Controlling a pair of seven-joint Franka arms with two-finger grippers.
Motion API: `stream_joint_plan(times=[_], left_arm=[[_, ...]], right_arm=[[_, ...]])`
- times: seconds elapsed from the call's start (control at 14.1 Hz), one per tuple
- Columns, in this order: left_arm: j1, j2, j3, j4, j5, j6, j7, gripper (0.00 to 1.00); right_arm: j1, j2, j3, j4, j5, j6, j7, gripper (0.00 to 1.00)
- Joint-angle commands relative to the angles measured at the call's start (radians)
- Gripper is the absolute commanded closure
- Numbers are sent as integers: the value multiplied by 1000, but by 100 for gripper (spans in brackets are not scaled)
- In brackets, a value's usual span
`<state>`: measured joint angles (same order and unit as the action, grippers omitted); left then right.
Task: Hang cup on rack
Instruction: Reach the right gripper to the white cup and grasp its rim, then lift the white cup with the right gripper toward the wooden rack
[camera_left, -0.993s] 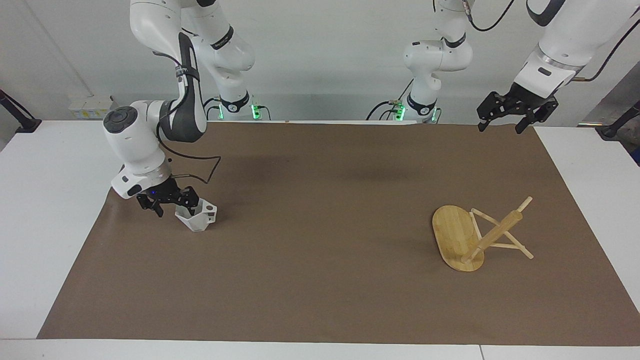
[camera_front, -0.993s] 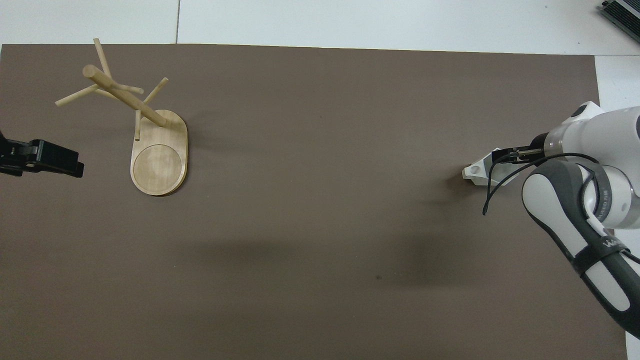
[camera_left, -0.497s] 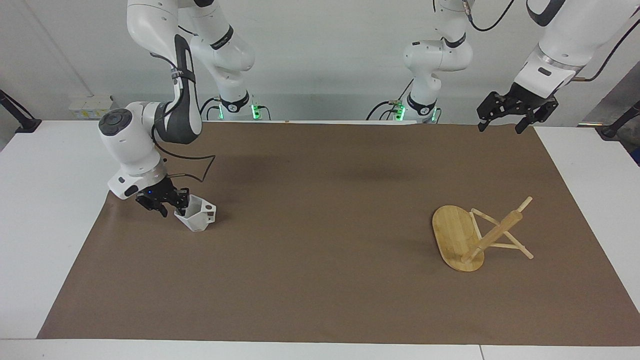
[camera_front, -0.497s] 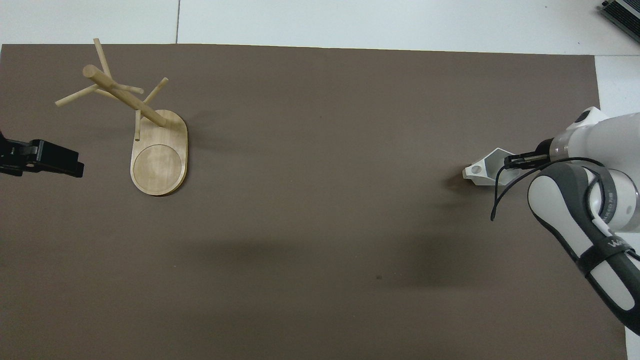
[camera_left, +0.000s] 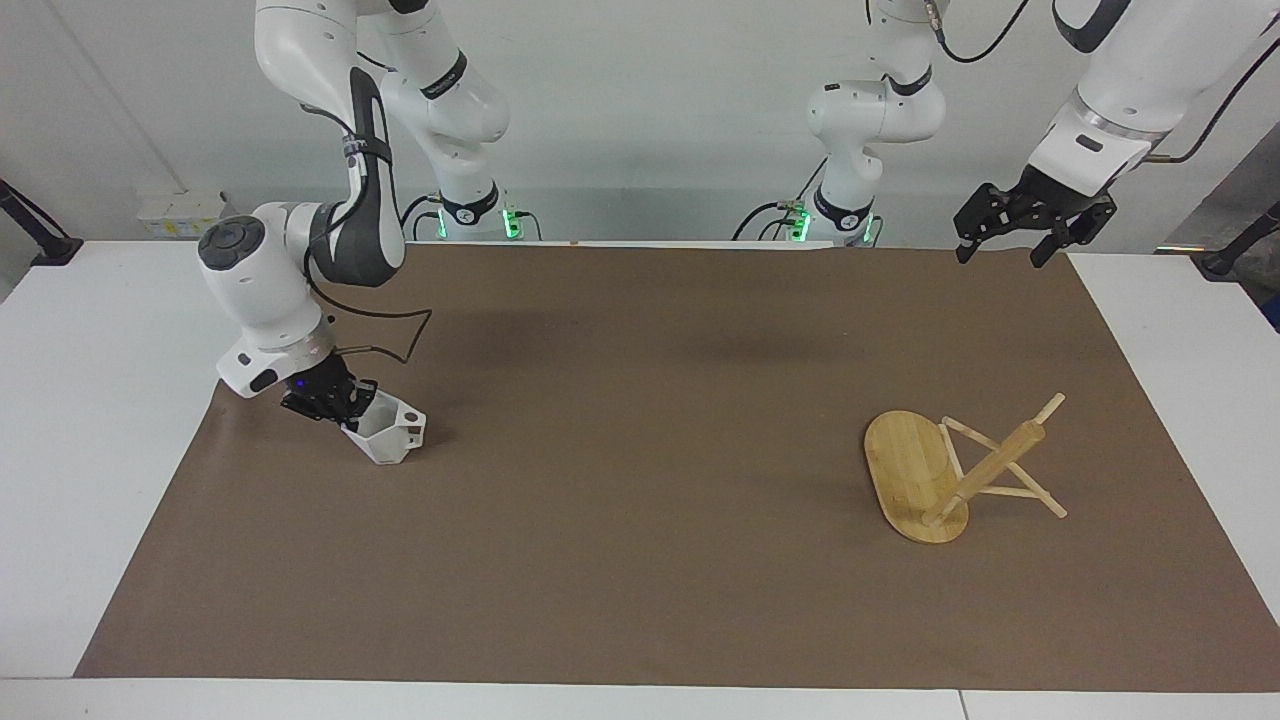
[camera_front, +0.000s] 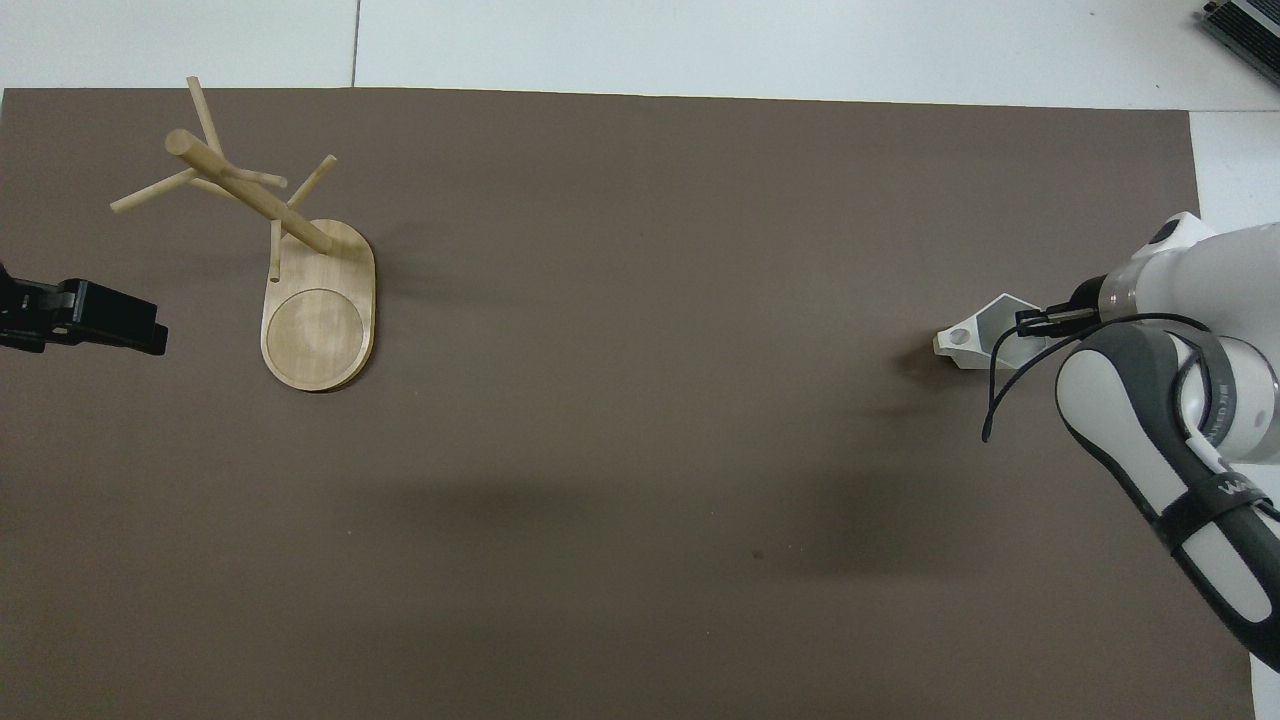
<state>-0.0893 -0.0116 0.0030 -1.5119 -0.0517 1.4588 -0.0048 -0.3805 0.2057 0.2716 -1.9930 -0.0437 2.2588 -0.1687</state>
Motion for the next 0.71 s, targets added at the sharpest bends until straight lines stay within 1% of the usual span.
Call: stream_joint_plan(times=[0.0, 0.21, 0.43, 0.5, 0.64], left_arm=[[5, -24, -5, -27, 18, 2, 3, 0], [3, -24, -5, -27, 16, 2, 3, 0], [5, -24, -4, -27, 16, 2, 3, 0], [5, -24, -5, -27, 16, 2, 3, 0], [5, -22, -5, -27, 16, 2, 3, 0]], right_arm=[[8, 1, 12, 139, 27, -176, 0, 100], [58, 1, 12, 311, 80, -362, 0, 100], [77, -15, 14, 455, 238, -504, 2, 100], [77, -32, 20, 488, 281, -539, 2, 100], [75, -61, 55, 508, 385, -580, -2, 100]])
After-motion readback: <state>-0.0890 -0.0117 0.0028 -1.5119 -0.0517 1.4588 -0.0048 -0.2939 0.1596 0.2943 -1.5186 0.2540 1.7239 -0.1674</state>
